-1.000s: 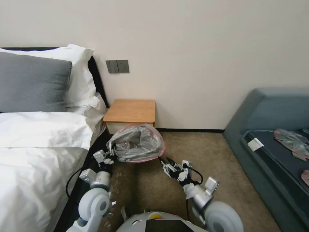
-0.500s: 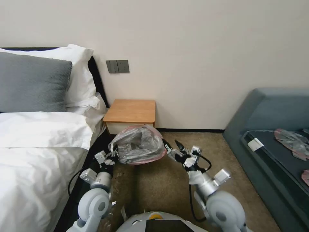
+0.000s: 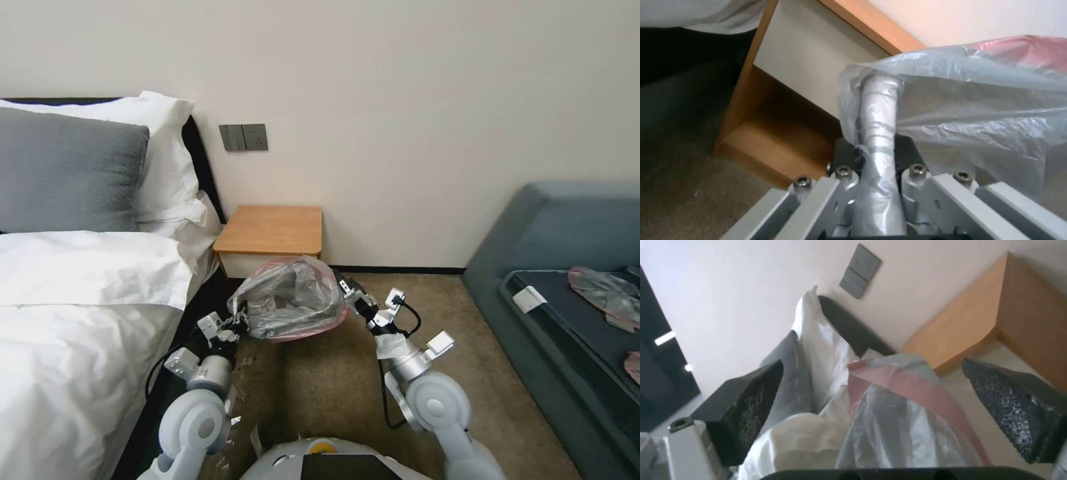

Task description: Pick up the garbage bag from the table and place it over the trash can.

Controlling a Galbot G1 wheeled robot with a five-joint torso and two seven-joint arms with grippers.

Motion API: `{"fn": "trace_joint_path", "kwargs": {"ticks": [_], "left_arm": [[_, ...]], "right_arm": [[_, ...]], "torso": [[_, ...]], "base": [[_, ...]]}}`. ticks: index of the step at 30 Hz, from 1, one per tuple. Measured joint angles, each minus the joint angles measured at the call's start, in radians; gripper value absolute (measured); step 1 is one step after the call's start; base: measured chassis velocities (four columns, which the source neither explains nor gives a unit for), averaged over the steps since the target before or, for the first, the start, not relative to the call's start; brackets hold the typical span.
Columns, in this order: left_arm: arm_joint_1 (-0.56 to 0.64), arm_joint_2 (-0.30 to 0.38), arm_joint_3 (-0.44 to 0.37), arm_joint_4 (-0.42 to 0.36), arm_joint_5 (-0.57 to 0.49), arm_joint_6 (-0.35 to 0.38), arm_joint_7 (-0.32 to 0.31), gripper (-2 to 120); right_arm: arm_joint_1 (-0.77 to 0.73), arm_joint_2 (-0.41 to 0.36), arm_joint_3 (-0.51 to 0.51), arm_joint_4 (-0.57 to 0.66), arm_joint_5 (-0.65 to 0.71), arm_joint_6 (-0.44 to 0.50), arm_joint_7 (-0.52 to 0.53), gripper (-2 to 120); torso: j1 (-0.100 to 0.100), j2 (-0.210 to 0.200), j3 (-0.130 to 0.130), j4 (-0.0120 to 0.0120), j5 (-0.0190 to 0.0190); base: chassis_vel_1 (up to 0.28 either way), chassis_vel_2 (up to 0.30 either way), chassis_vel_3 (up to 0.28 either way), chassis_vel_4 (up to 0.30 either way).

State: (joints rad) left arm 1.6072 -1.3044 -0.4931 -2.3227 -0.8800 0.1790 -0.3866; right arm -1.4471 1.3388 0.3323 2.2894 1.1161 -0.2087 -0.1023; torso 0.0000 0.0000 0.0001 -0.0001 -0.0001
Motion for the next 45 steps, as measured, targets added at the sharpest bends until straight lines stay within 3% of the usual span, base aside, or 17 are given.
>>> {"fn": "trace_joint_path", "kwargs": {"ticks": [9, 22, 30, 31, 33, 37, 45], "left_arm": [[0.000, 0.000, -0.005, -0.003, -0.018, 0.001, -0.002, 5], [-0.004, -0.005, 0.001, -0.003, -0.043, 0.004, -0.003, 5], [-0.004, -0.006, 0.003, -0.003, -0.044, 0.004, -0.003, 5], [-0.004, -0.007, 0.003, -0.003, -0.044, 0.004, -0.003, 5], [-0.003, -0.008, 0.004, -0.003, -0.044, 0.004, -0.003, 5], [-0.003, -0.011, 0.007, -0.003, -0.044, 0.004, -0.001, 5], [-0.001, -0.012, 0.008, -0.003, -0.043, 0.005, 0.001, 5]], "right_arm": [[0.025, 0.038, -0.014, -0.033, 0.069, -0.017, 0.010, 100], [0.031, 0.056, -0.025, -0.056, 0.060, -0.028, -0.008, 99], [0.033, 0.059, -0.026, -0.061, 0.052, -0.028, -0.013, 73], [0.032, 0.059, -0.026, -0.064, 0.050, -0.028, -0.016, 65], [0.032, 0.059, -0.027, -0.065, 0.048, -0.028, -0.018, 61], [0.031, 0.057, -0.025, -0.066, 0.047, -0.028, -0.021, 39], [0.028, 0.056, -0.022, -0.067, 0.038, -0.027, -0.030, 17]], "torso": [[0.000, 0.000, 0.000, 0.0001, 0.0000], [0.000, 0.000, 0.000, 0.0001, 0.0001], [0.000, 0.000, 0.000, 0.0001, 0.0001], [0.000, 0.000, 0.000, 0.0001, 0.0001], [0.000, 0.000, 0.000, 0.0001, 0.0001], [0.000, 0.000, 0.000, 0.0001, 0.0001], [0.000, 0.000, 0.000, 0.0001, 0.0001]], "base": [[0.000, 0.000, 0.000, 0.000], [0.000, 0.000, 0.000, 0.000], [0.000, 0.000, 0.000, 0.000], [0.000, 0.000, 0.000, 0.000], [0.000, 0.000, 0.000, 0.000], [0.000, 0.000, 0.000, 0.000], [0.000, 0.000, 0.000, 0.000]]}}
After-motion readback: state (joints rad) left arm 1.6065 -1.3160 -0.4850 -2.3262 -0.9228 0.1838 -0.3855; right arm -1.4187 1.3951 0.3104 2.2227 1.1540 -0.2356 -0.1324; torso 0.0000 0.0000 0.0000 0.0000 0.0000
